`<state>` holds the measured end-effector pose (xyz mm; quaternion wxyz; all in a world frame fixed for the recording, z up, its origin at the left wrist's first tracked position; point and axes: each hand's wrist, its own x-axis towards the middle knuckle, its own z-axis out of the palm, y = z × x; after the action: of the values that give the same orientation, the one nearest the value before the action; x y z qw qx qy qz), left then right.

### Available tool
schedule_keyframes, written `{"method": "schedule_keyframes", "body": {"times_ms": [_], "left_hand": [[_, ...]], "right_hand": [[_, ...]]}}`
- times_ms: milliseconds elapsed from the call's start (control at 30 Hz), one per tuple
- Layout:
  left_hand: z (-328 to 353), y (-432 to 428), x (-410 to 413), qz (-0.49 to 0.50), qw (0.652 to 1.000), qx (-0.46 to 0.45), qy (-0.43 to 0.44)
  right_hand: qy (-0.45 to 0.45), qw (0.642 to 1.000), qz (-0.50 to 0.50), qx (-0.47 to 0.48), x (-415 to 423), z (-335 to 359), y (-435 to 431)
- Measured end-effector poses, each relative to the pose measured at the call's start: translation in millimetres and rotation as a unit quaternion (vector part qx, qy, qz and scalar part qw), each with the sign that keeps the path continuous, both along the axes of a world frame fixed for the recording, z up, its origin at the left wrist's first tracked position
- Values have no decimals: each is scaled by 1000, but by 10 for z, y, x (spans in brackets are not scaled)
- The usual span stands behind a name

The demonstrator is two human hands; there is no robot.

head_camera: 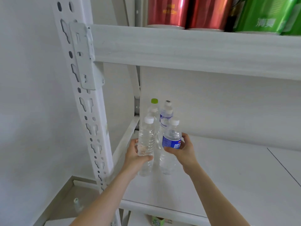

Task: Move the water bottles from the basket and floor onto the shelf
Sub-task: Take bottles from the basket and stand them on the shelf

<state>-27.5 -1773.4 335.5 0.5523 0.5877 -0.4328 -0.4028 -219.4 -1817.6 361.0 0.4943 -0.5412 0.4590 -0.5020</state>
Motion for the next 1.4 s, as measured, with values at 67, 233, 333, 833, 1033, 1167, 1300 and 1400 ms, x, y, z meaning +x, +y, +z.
{"method": "schedule_keyframes", "body": {"times_ms": [67,233,333,833,1033,1167,1300,1400], "left_hand": [[-68,-103,14,7,1000,5,5],[-183,-279,51,10,1000,13,16],[-183,-364,57,4,1000,10,22],[-230,-696,69,-16,1000,3,20],[-232,-773,78,-28,999,2,29],[-233,-806,70,-35,999,0,25],[-254,-800,85,-35,999,11,28],[-281,-780,97,-37,999,14,21]], "right_hand": [[2,1000,-8,6,48,-55,-115],[1,1000,-9,8,117,-160,-303],[8,1000,-4,-1,153,-161,-371],[-6,1000,-1,-19,149,-211,-535],[-1,1000,5,-22,192,-224,-585],[2,1000,5,-19,182,-226,-591],[24,999,-1,-23,184,-219,-548],[47,998,-5,-29,177,-210,-509]]}}
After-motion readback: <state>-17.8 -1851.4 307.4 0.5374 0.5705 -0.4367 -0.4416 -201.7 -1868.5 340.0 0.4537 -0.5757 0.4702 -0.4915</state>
